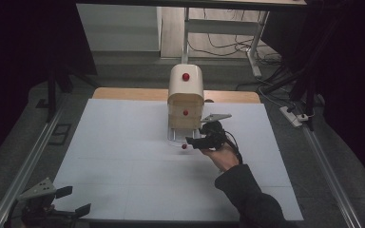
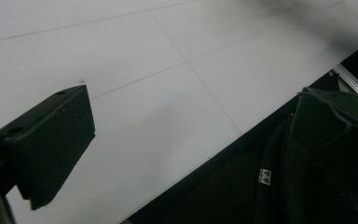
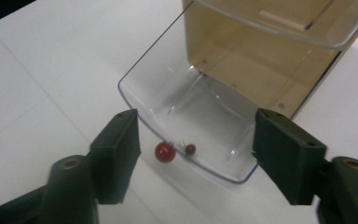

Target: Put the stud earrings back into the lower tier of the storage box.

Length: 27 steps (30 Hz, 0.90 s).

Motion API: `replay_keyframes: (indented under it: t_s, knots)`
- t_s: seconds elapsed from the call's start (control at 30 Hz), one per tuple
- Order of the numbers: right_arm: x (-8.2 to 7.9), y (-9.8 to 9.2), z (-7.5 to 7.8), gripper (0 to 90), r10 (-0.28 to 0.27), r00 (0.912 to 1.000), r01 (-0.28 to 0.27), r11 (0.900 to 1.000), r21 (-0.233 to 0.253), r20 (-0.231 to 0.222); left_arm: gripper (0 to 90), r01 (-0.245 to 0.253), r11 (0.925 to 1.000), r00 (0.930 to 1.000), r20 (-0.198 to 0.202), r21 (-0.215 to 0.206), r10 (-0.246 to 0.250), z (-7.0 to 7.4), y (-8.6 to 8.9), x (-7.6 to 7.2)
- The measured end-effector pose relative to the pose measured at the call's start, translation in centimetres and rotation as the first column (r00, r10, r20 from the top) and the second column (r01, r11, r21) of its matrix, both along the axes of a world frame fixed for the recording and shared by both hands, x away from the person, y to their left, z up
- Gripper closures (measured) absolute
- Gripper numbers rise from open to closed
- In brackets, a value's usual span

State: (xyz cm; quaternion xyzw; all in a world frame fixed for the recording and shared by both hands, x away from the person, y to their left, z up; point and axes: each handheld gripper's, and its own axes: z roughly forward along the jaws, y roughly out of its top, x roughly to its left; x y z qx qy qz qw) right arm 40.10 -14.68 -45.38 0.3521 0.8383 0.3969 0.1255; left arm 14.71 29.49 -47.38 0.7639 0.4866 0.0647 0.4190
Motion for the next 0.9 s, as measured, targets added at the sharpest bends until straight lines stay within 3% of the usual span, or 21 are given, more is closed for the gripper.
replay_keyframes:
  t_s: [0.17, 0.4, 0.5, 0.77, 0.9]
  knots:
    - [-0.7, -0.4, 0.0, 19.4, 0.009, 1.0000, -0.009, 1.000, -0.025, 0.002, 0.0, 0.001, 1.0000, 1.0000, 0.000, -0.001, -0.001, 0.0, 0.0, 0.0]
    - [-1.4, -0.9, 0.1, 9.6, 0.021, 0.9996, -0.021, 1.000, -0.013, -0.017, 0.0, 0.000, 1.0000, 1.0000, 0.000, -0.002, 0.000, 0.0, 0.0, 0.0]
    - [-1.7, -1.3, -0.4, 3.9, 0.023, 0.9991, -0.025, 0.998, -0.049, -0.036, 0.0, 0.000, 1.0000, 1.0000, 0.001, -0.005, 0.000, 0.0, 0.0, 0.0]
    - [-2.4, -2.7, -0.9, 0.0, 0.021, 0.9989, -0.025, 0.995, -0.096, -0.042, 0.0, 0.005, 1.0000, 1.0000, 0.002, -0.006, -0.005, 0.0, 0.0, 0.0]
    - [-2.8, -4.1, -1.0, 0.0, -0.005, 0.9994, 0.001, 0.995, -0.103, -0.034, 0.0, 0.004, 0.9999, 1.0000, 0.002, -0.009, -0.004, 0.0, 0.1, 0.0]
